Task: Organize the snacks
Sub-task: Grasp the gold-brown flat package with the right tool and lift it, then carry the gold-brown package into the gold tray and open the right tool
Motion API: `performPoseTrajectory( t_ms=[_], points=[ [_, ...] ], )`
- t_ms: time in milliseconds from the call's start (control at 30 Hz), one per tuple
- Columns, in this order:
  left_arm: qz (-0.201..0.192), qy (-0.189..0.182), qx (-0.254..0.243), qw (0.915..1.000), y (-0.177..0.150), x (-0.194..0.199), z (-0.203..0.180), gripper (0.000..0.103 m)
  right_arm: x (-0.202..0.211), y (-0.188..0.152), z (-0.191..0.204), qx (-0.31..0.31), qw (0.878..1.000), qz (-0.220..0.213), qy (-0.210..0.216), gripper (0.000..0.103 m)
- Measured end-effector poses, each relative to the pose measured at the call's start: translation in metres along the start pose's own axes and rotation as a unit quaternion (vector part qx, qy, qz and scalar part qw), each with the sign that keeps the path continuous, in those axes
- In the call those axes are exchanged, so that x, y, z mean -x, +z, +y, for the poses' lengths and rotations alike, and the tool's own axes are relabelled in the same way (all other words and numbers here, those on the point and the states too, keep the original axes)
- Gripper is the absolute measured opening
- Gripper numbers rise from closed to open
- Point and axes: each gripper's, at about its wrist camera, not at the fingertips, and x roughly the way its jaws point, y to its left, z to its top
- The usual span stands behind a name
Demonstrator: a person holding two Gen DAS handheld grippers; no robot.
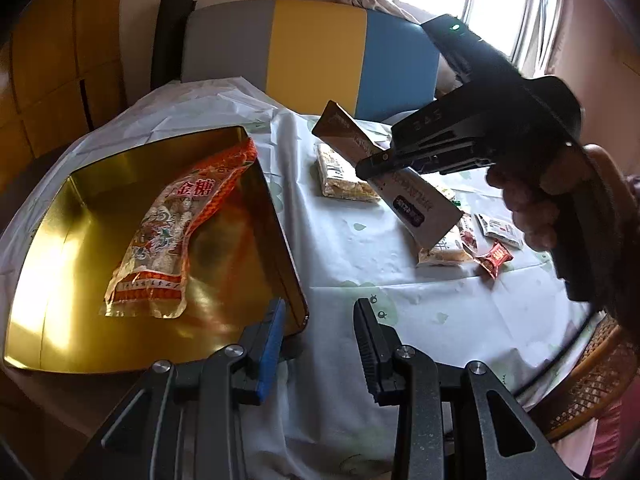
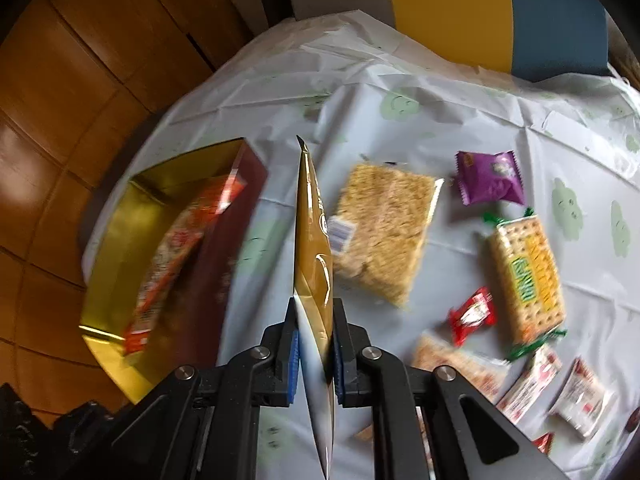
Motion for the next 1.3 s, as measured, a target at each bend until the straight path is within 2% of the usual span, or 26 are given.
performPoseTrajectory(
  t_ms=[333, 500, 700, 833, 933, 1000, 1300],
  points=[
    [-0.022, 0.016, 0.011, 0.9996, -0.001, 0.021, 0.010, 0.036, 0.016, -0.012, 0.044, 0.005, 0.998, -0.021, 0.063, 0.012],
    [-0.029, 0.021, 0.019, 0.9992, -0.003, 0.028, 0.017, 0.036, 0.018, -0.009, 0.071, 0.009, 0.993, -0.024, 0.114, 0.012],
    [-0.034, 0.024, 0.032, 0.9986, -0.004, 0.033, 0.026, 0.036, 0.001, -0.001, 0.102, -0.003, 0.984, -0.015, 0.177, 0.013],
    [-0.034, 0.027, 0.043, 0.9981, -0.005, 0.035, 0.033, 0.036, -0.018, 0.001, 0.115, -0.012, 0.980, -0.002, 0.196, 0.015],
    [-0.036, 0.028, 0.050, 0.9977, -0.006, 0.036, 0.038, 0.036, -0.029, 0.001, 0.120, -0.011, 0.985, 0.001, 0.175, 0.022],
    [-0.035, 0.028, 0.053, 0.9976, -0.006, 0.035, 0.040, 0.036, -0.032, 0.002, 0.122, -0.007, 0.987, 0.002, 0.163, 0.031],
    [-0.029, 0.029, 0.055, 0.9977, -0.008, 0.031, 0.041, 0.036, -0.029, -0.005, 0.118, 0.012, 0.991, 0.000, 0.133, 0.033]
  ],
)
